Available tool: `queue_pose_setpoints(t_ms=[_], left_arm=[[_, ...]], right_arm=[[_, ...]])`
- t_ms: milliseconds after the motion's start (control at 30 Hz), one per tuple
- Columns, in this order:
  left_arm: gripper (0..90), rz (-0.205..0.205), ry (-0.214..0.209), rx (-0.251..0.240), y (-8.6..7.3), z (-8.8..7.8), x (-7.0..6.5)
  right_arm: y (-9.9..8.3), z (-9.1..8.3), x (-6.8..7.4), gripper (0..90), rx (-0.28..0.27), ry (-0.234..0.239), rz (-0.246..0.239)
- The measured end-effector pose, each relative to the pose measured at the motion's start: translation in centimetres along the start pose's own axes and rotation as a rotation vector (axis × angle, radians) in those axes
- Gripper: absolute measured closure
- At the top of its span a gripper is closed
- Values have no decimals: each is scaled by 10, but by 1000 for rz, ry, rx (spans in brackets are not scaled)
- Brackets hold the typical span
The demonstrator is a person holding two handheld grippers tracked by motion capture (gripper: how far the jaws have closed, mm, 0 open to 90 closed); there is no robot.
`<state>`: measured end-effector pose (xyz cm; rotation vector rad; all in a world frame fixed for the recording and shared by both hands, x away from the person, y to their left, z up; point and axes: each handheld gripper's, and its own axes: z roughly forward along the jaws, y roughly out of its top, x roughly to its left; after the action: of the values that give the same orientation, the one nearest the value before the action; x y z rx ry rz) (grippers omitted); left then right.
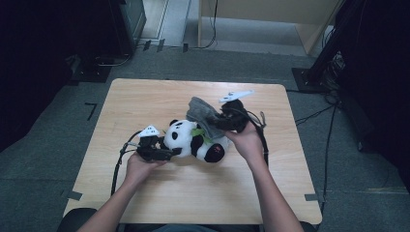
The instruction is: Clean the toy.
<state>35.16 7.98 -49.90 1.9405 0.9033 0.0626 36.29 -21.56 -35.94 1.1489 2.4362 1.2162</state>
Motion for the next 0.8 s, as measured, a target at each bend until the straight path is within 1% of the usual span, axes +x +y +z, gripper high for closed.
queue_pose_setpoints(t_ms=[33,100,133,167,233,367,433,467,533,600,700,800], left_arm=[[174,7,1,3,0,0,0],[192,4,-2,5,0,-1,0],[209,-7,-9,1,1,-2,1],[225,-11,-10,-5,1,-2,1],[255,-11,-14,-8,1,-3,2],[292,-6,-11,-7,2,-4,1],[305,-5,-7,-6,2,-4,0],[308,-7,-6,-1,2,-4,0],[316,-4,-3,6,1,-5,1],[321,4,-4,6,1,-5,1],[322,2,-6,2,1,-5,0],[322,-6,-9,0,1,-5,0]], right_arm=[[7,7,4,758,18,4,-16],[20,21,13,757,44,6,-41],[25,26,16,755,54,3,-44],[32,35,19,755,78,-4,-43],[40,50,24,755,121,-9,-55],[49,83,33,755,208,-19,-82],[49,95,37,756,239,-6,-81],[49,99,40,760,253,8,-79],[47,104,49,768,282,15,-105],[45,102,53,773,290,21,-134],[41,97,54,777,300,57,-140],[36,91,54,778,309,80,-139]])
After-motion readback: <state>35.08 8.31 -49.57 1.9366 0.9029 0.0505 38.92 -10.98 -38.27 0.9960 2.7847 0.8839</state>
